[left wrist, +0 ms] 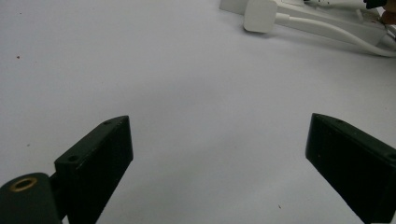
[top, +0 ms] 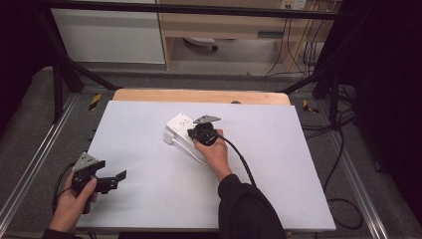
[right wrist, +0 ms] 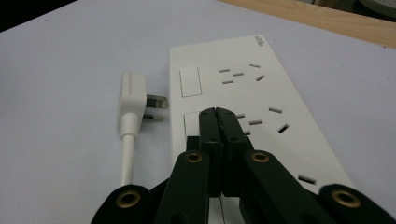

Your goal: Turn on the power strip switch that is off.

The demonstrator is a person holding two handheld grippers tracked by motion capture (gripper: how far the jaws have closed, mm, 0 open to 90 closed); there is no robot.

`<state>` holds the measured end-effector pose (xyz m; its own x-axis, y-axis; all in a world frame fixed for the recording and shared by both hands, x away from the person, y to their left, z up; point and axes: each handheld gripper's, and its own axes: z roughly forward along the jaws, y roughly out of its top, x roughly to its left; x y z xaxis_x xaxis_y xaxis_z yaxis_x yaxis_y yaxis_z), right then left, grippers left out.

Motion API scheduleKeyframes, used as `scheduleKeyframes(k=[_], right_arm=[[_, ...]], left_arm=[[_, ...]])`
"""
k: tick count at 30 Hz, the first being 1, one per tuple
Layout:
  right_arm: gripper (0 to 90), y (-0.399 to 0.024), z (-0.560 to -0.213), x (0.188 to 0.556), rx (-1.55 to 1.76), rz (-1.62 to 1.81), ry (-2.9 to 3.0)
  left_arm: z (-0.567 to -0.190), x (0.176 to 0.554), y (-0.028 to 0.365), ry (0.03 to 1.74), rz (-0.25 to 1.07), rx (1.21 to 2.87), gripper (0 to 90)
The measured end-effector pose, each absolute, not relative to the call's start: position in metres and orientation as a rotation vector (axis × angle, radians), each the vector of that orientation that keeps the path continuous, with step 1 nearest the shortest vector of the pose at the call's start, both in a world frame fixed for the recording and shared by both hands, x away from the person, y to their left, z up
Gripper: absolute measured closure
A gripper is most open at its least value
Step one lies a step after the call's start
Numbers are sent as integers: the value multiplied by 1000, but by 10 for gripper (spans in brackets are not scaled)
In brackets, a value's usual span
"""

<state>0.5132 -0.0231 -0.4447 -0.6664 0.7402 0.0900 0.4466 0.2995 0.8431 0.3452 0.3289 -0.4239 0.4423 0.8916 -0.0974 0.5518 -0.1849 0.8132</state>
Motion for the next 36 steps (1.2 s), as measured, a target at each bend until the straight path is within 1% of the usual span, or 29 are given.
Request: scheduleKeyframes(k=[36], right_arm=[[900,-17,-445,510,1046,1314,2267]], left_arm=[[-424,345,329,1227,518,1868,75]])
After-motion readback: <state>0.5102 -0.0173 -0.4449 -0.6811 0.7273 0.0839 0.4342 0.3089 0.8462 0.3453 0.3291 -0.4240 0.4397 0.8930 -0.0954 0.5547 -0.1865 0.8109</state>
